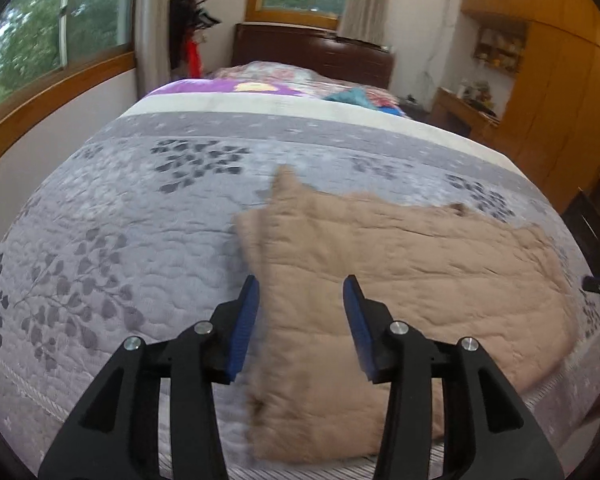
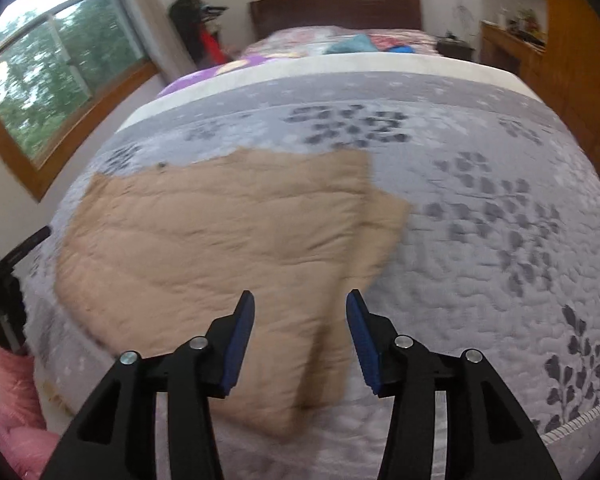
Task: Fold large clothes
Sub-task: 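Move both open tools over the folded coat toward its side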
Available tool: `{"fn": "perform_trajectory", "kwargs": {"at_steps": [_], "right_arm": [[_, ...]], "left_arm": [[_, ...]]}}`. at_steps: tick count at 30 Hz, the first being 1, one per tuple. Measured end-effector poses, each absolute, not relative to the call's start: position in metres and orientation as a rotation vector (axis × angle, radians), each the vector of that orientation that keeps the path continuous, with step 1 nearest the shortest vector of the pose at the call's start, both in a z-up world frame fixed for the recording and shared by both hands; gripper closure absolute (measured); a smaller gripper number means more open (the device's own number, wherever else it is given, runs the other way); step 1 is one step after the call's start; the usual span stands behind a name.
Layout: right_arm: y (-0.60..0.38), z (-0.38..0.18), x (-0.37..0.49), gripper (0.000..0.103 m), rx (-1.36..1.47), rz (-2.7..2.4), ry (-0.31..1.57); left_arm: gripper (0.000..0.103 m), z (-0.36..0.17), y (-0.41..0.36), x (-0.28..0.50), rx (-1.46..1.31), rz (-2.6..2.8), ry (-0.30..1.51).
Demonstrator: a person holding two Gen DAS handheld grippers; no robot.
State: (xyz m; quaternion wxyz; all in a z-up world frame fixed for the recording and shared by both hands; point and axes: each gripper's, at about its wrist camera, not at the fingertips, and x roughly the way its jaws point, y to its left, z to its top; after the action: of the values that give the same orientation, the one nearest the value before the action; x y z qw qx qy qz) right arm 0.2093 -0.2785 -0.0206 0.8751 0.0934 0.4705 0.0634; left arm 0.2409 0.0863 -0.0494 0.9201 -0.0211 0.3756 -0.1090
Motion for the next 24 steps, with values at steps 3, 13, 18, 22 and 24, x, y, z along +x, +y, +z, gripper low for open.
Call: {"fn": "perform_trajectory", "kwargs": {"at_steps": [3,13,18,22,24], "right_arm": [[-0.253,-0.027,0.210,0.055,0.156,0.192,1.011],[-0.239,-0.069,0.215,0.057,0.164,0.210,1.092],[-0.245,-0.091,0.224,0.058,0.216,0.240,1.099],[-0.242,-0.092,0.227,0.058,0.214,0.239,1.101],[-0.242,-0.087,0.226,0.058,0.206,0.238,1.099]], "left_arm": [[0.060,-0.052,0.065,0.236,-0.017,-0.255,0.775],[0.058,-0.109,0.040,0.248,0.027,-0.245,0.893],[0.058,-0.126,0.041,0.249,0.022,-0.252,0.895],[0.058,-0.127,0.041,0.249,0.018,-0.247,0.897],[0.058,-0.122,0.042,0.247,0.001,-0.242,0.901]]}}
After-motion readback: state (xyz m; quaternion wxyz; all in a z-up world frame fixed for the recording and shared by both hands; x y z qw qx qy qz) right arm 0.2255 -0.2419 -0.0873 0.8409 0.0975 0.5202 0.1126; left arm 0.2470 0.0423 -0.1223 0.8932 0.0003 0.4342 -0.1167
